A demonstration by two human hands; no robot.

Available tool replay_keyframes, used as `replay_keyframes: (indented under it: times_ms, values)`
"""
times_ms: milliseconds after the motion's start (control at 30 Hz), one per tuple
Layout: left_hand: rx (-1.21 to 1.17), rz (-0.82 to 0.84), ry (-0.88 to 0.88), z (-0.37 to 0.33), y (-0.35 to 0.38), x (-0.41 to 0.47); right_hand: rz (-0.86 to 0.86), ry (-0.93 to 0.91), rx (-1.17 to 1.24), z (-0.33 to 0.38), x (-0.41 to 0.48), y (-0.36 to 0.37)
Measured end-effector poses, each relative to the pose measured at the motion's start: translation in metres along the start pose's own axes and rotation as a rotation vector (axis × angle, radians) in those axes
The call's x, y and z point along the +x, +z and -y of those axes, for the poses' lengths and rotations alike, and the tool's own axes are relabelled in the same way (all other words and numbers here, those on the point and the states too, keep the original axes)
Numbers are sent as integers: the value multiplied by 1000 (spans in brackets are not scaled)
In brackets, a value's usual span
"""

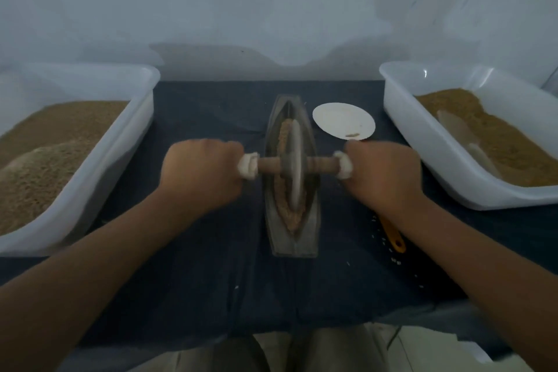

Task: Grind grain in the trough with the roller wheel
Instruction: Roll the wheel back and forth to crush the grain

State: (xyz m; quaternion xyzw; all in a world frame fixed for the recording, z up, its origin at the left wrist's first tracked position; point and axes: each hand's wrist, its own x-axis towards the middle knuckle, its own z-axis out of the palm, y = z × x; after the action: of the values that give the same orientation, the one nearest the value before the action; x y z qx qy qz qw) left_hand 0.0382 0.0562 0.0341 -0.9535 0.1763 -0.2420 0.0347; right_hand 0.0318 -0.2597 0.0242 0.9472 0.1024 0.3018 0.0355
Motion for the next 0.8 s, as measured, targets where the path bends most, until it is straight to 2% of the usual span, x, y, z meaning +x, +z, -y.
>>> replay_keyframes:
  times_ms: [100, 233, 333, 467, 533, 667, 800]
  values:
    - [-52, -14, 43, -1, -4, -21, -24, -53, 48, -4, -27, -2]
    - [8, 37, -60, -1, 14, 24, -18, 8, -19, -3, 14, 14]
    - [-44, 68, -128, 2, 24, 68, -16, 65, -35, -2, 54, 30]
    - [-65, 84, -169, -2, 25, 67, 37, 68, -55, -1, 58, 27]
    - [-59, 84, -146, -2, 21, 40, 2, 8, -41, -2, 40, 17]
    - [-87, -71, 9, -1, 4, -13, -46, -108, 58, -4, -6, -2]
    - [-51, -62, 8, -1, 12, 2, -30, -38, 25, -7, -8, 8]
